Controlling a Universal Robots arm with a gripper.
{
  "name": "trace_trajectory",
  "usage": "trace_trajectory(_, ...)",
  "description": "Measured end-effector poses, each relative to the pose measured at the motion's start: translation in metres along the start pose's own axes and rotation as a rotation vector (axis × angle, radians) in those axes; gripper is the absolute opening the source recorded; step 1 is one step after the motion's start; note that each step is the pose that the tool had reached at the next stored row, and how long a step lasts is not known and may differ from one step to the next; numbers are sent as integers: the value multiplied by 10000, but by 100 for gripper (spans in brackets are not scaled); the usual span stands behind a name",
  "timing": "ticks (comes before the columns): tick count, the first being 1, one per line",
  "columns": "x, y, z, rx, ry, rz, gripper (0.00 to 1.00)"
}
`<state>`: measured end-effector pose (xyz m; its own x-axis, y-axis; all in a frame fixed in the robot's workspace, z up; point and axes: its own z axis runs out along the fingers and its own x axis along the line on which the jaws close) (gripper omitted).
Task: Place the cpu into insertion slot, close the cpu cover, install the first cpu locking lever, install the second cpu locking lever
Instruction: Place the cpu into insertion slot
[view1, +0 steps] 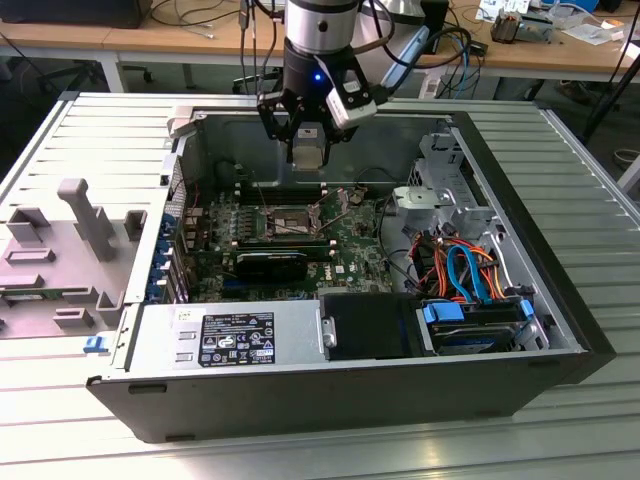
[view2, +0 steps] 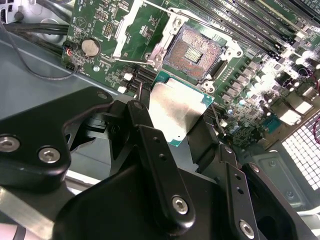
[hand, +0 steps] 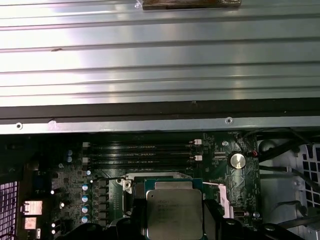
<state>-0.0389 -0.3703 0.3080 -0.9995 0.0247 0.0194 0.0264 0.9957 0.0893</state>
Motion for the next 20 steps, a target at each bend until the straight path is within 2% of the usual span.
trace_trajectory(20,-1,-14,44,0,0,0,54)
